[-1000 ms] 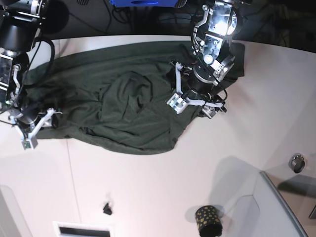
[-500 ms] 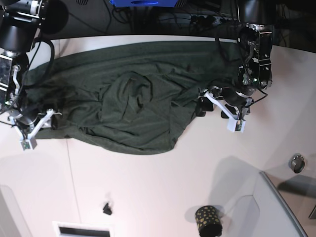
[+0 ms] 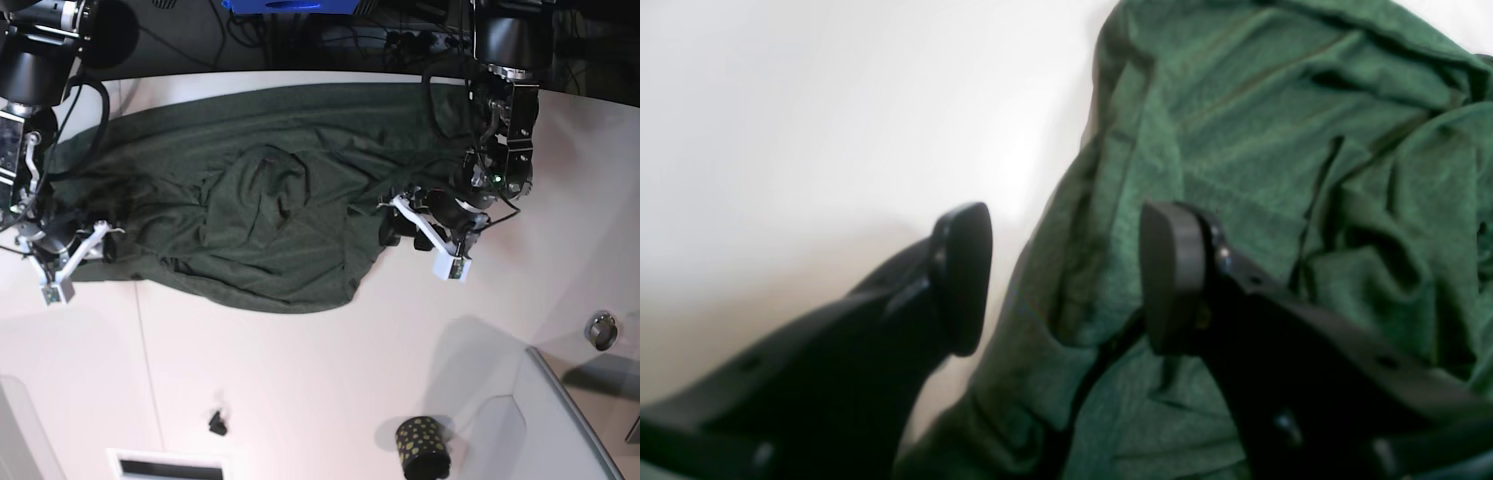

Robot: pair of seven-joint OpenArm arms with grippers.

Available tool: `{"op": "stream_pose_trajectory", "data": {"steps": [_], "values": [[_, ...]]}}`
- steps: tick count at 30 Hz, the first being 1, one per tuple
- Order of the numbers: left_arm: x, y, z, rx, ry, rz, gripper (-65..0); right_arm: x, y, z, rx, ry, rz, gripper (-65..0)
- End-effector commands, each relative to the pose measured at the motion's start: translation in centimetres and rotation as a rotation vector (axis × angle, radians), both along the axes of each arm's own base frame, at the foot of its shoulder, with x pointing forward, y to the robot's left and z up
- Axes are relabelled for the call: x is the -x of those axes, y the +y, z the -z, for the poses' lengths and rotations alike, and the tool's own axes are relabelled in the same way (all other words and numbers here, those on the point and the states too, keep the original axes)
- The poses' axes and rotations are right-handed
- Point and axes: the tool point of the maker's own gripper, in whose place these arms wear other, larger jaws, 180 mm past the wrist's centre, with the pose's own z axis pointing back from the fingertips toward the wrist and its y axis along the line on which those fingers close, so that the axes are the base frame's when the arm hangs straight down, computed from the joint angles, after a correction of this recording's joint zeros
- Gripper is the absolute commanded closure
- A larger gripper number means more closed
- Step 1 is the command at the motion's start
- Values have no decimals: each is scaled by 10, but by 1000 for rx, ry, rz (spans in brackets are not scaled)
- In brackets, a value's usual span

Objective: Layout the t-shirt on the table in an organized manner, then fold the t-shirt properly
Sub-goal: 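Grasp the shirt side fabric with the left gripper near its edge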

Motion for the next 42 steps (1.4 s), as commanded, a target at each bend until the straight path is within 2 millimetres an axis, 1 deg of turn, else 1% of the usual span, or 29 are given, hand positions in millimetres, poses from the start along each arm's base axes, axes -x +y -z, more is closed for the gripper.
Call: {"op": "stream_pose_trajectory", "data": {"steps": [1,3,5,9,15,16,19,20,22,25,27,30,35,36,38,42], "values": [[-12,1,-11,9,-41,-3,-324,-14,-6,-15,6,-54,6,-293],[-11,2,-8,9,-34,-6,-323,-14,-6,-15,6,-54,6,-293],[-12,-3,-8,20,-35,-4,-321,-14,-6,-15,6,-54,6,-293],[-12,-7,-8,27,-35,-5,-319,-17,-6,-17,6,-60,7,-293],[-13,-7,-9,29,-36,-7,-314,-18,-6,-18,6,-63,7,-293],[-16,-7,-11,29,-42,-7,-298,-18,-6,-18,6,-63,7,-293],[-14,-6,-5,30,-22,-11,-194,-19,-6,-19,6,-64,7,-293],[-13,-5,-2,31,-15,-13,-171,-19,-6,-19,6,-64,7,-293],[-15,-5,-1,31,-12,-15,-140,-19,-6,-19,6,-64,7,-293],[-14,-4,2,31,-2,-18,-115,-19,-6,-19,6,-64,7,-293],[-14,-4,3,31,1,-18,-87,-19,-6,-19,6,-64,7,-293],[-15,-4,2,35,-2,-21,0,-19,-6,-19,6,-64,7,-293],[-18,-4,-3,38,-16,-23,0,-19,-6,-19,6,-64,7,-293],[-24,-5,-10,38,-37,-21,0,-19,-6,-19,6,-64,7,-293],[-26,-4,-16,31,-37,-14,0,-19,-6,-19,6,-64,7,-293],[-35,-4,-43,1,-77,19,0,-19,-6,-19,6,-64,7,-293]]}}
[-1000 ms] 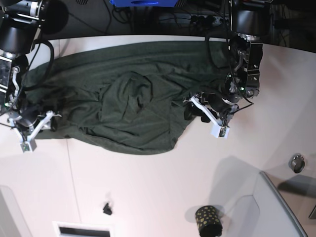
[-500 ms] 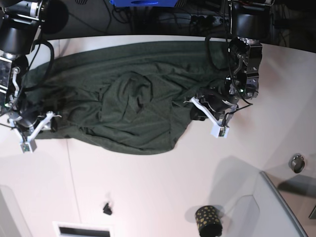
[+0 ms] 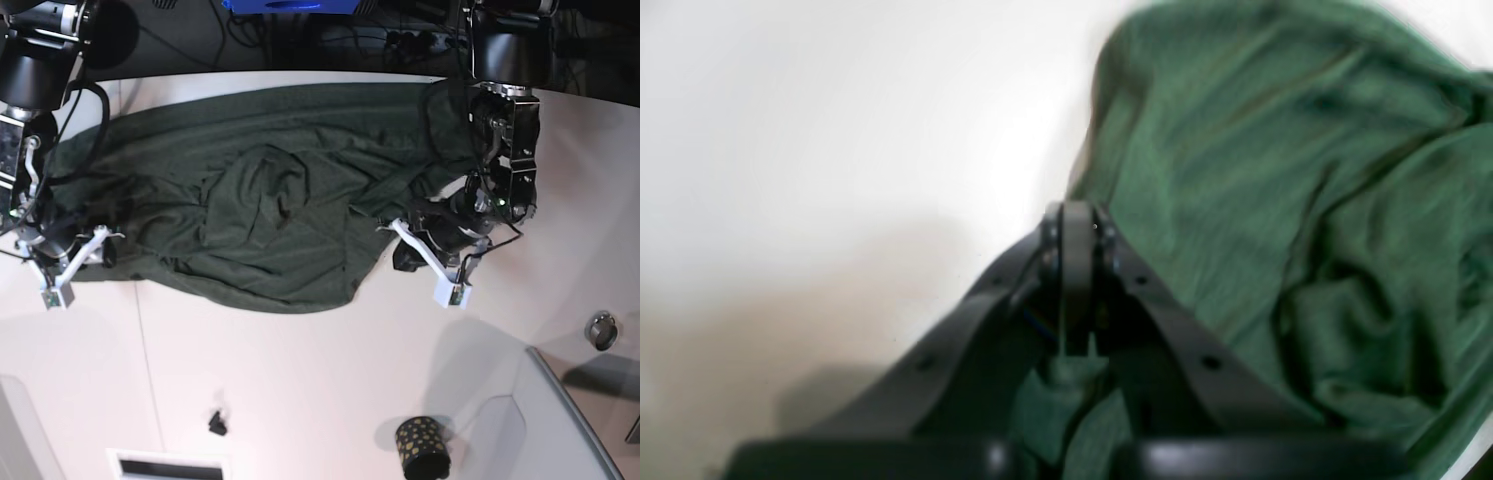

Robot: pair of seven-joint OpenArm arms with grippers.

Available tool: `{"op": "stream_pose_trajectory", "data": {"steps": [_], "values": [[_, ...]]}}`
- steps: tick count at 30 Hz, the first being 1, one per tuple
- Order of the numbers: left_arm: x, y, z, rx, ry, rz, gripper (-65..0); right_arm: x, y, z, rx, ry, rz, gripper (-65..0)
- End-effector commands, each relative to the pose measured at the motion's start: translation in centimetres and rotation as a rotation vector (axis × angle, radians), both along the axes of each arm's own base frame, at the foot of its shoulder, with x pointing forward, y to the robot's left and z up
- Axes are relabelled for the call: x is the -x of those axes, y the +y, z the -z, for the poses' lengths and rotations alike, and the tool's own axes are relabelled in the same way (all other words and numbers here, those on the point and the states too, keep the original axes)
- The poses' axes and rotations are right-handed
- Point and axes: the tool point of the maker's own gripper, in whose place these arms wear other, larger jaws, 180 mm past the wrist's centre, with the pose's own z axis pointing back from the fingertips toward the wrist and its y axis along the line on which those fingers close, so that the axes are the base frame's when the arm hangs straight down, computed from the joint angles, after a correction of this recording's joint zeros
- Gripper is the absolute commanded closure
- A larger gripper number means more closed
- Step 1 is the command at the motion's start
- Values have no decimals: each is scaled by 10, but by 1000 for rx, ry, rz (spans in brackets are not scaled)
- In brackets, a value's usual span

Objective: Layout the t-shirt on the table in an organized manner, then fold the t-shirt properly
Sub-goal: 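Grasp the shirt side fabric with the left gripper near its edge, then drag the held shirt side with the left gripper away from its arm base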

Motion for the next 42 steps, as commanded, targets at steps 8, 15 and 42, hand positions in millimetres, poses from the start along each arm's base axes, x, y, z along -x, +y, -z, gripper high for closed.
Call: {"op": "stream_pose_trajectory", "data": {"steps": [8,15,42], "values": [[-21,7,-18,-11,-34,-25,0,-14,-6,-16,7,-55,6,-293],[-9,-1,0,18,22,-32,-115,-13,-8,-16,10,-54,7,-293],[12,0,44,20,158,-43,-204,-13,-6,-15,7,-54,6,-293]]}}
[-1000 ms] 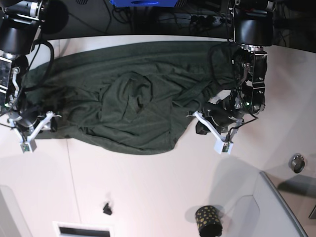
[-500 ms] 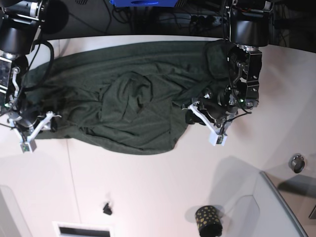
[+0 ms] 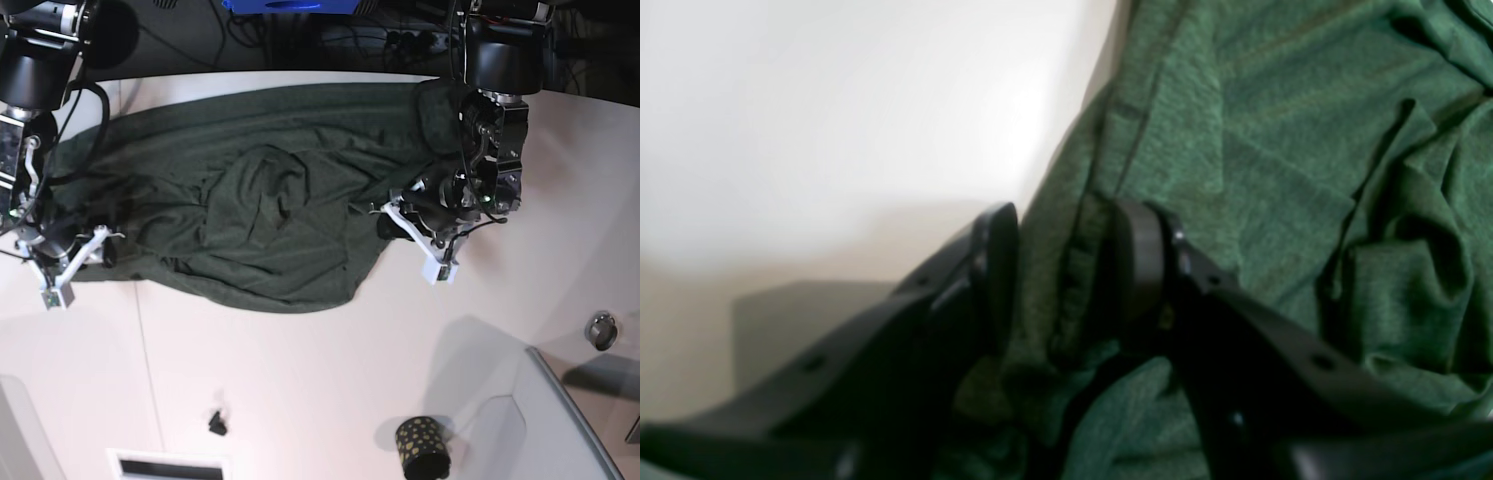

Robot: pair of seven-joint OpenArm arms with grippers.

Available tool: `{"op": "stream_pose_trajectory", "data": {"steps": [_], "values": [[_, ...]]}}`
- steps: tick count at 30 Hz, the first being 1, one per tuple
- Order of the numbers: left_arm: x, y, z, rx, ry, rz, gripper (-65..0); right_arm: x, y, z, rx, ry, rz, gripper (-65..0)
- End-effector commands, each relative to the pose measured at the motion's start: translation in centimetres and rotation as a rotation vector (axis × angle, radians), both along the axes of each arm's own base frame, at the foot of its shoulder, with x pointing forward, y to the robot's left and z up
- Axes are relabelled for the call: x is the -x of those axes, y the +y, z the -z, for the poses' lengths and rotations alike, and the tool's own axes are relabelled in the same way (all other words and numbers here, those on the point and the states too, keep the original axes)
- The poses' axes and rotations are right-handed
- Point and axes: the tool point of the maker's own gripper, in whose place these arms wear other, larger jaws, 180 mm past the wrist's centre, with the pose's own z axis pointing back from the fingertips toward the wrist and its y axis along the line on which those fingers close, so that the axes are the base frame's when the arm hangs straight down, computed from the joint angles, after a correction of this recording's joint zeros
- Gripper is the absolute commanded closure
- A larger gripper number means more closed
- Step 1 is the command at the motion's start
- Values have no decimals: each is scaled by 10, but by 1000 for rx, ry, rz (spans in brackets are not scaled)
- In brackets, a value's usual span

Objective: Layout the t-shirt on the table in an organized manner, then fold the t-shirt properly
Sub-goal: 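Drag the held shirt side with the left gripper away from its arm base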

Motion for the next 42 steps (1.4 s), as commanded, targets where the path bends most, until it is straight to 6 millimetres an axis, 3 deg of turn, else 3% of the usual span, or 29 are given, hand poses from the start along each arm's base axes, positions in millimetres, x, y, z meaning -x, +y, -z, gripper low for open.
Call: {"op": "stream_pose_trajectory", "data": {"steps": [1,4,5,14,18,26,27,30,36,40,42], "values": [[-13,0,-12,6,-46,-2,-179,-13,-6,-15,7,-54,6,-293],[-14,0,-12,9,-47,-3,-25,-13,-6,-15,7,-52,6,-293],[-14,0,-13,9,-48,-3,0,-12,-6,-14,7,-51,6,-293],[-23,3,-34,-7,-83,12,0,-12,-6,-14,7,-49,6,-293],[-36,3,-56,-32,-115,39,0,-12,-6,-14,7,-49,6,-293],[-44,13,-63,-58,-123,42,0,-10,-4,-13,6,-43,-2,-293],[-44,13,-63,-58,-123,42,0,-10,0,-13,4,-42,-28,-293],[-44,18,-61,-69,-118,40,0,10,46,-4,19,16,-286,-293],[-37,21,-47,-64,-78,30,0,26,100,1,22,37,-443,-293],[-37,21,-46,-64,-74,30,0,40,122,19,8,96,-516,-287],[-37,21,-46,-64,-76,30,0,45,121,31,-4,140,-511,-225]]}}
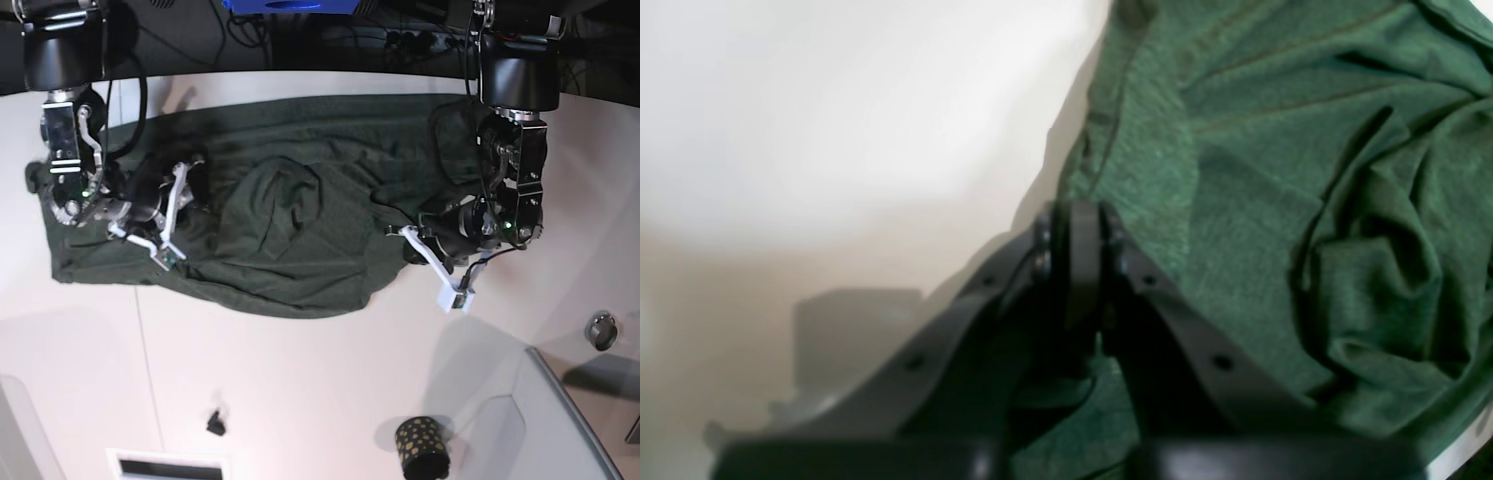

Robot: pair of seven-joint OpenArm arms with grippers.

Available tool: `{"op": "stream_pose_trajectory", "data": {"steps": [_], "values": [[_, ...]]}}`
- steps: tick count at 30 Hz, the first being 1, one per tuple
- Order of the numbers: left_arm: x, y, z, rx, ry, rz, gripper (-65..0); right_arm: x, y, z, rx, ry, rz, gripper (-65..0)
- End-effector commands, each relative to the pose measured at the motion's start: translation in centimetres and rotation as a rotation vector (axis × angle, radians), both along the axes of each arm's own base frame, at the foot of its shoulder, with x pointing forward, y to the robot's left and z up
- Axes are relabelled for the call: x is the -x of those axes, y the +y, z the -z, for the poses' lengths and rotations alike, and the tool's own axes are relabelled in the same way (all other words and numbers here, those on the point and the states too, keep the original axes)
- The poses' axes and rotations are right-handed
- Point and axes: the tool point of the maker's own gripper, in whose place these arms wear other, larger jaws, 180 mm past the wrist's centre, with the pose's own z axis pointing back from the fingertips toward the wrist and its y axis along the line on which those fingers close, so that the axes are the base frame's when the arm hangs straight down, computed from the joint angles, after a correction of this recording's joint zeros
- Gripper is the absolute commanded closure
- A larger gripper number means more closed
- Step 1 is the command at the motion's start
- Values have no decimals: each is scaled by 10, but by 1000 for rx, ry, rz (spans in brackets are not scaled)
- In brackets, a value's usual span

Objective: Layout the t-shirt on the table in an organized manner, then fold the t-shirt properly
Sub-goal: 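Drag the held shirt side with the left gripper away from its arm base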

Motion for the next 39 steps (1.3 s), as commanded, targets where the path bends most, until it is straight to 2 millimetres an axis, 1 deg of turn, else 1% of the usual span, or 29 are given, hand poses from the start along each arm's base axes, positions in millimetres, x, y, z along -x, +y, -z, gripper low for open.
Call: {"op": "stream_pose_trajectory", "data": {"steps": [1,2,3,4,6,8,9,11,12,15,20,23,26,28,30,33,38,39], "values": [[-15,1,-15,7,-55,-3,0,-10,-9,-3,-1,-14,20,-156],[-15,1,-15,7,-55,-3,0,-6,-11,6,-3,16,29,-81],[-15,1,-15,7,-55,-3,0,-5,-13,12,-13,34,47,-21],[-15,1,-15,7,-55,-3,0,-3,-17,17,-27,45,74,-6],[-15,1,-15,7,-55,-3,0,0,-29,27,-61,63,152,-11],[-20,1,-19,7,-68,-3,0,4,-42,36,-78,83,213,-8],[-21,2,-19,8,-65,-5,0,4,-45,38,-84,90,232,-8],[-22,3,-15,9,-53,-10,0,10,-57,45,-74,116,258,-8],[-25,4,-15,10,-52,-12,0,12,-60,46,-73,122,266,-8],[-30,5,-15,11,-48,-18,0,14,-62,47,-74,118,271,-8],[-44,6,-27,11,-79,-19,0,21,-65,51,-65,128,289,-8],[-47,15,-30,-7,-86,-22,0,21,-71,54,-46,129,322,-8],[-51,17,-34,-12,-96,-23,0,20,-72,54,-43,129,328,-8],[-51,24,-32,-23,-87,-29,0,20,-81,53,-26,126,332,-8],[-48,30,-25,-28,-62,-37,0,20,-85,52,-20,125,333,-8],[-46,38,-20,-37,-48,-48,0,21,-87,52,-16,125,333,-8],[-53,40,-25,-30,-98,-61,0,23,-87,53,-15,128,333,-8],[-54,40,-25,-30,-99,-61,0,26,-87,55,-14,135,333,-8]]}}
